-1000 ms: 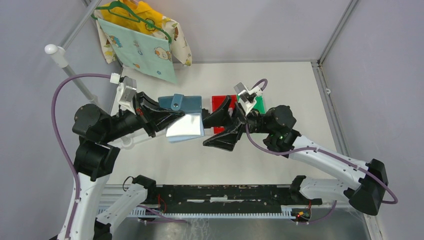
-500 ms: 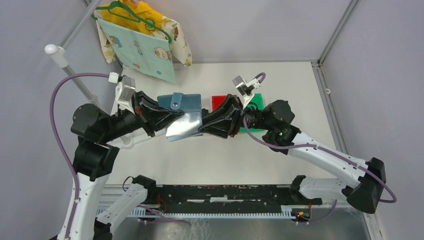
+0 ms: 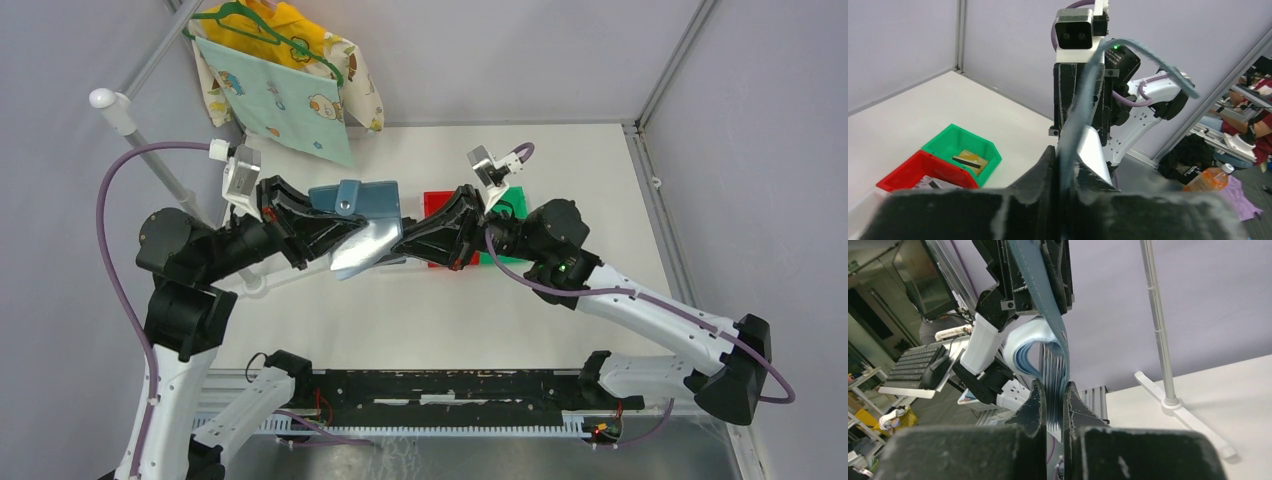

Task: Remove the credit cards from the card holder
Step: Open the card holder at the center of the board.

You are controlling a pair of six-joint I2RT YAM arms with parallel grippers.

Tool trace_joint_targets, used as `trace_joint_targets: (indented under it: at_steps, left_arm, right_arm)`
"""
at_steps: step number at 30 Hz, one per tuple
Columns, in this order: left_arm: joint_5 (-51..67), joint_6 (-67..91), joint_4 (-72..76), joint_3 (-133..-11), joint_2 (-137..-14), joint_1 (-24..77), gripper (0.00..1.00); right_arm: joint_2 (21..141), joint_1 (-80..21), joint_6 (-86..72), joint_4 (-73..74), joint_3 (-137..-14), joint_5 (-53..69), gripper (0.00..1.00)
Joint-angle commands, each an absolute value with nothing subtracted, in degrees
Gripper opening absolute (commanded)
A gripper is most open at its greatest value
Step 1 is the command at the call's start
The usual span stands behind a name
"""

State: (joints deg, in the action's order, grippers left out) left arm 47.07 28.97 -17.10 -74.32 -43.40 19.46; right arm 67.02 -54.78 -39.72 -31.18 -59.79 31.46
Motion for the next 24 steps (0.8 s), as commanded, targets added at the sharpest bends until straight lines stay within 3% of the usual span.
trace_joint_targets:
  at_steps: [1, 3, 5, 6, 15, 24]
  left_arm:
    - [48.4, 29.2, -17.5, -76.5, -43.9, 19.6, 0.33]
    - [48.1, 24.1, -21.0, -79.0, -44.4, 19.6, 0.68]
    - [49.9, 18.8, -26.7, -82.6, -45.8, 19.7, 0.91]
    - [51.0, 16.1, -29.5, -85.0, -46.6, 19.7, 0.98]
    - [53.0, -17.0, -49.2, -91.8, -45.5, 19.7, 0.99]
    - [51.3, -40.3, -63.8, -95.5, -46.4, 19.7, 0.92]
  right_arm:
    - [67.5, -55.9, -43.6, -40.6, -61.7, 29.2, 0.00]
    - [66.4, -55.8, -43.8, -40.1, -61.2, 29.0, 0.00]
    - [65.1, -55.7, -43.1, -37.8, -61.0, 27.9, 0.00]
    - [64.4, -55.6, -42.8, -36.0, -61.0, 27.1, 0.00]
    - [63.4, -55.2, -44.9, -27.6, -63.6, 26.6, 0.00]
    - [64.6, -55.1, -45.6, -24.9, -65.8, 28.0, 0.00]
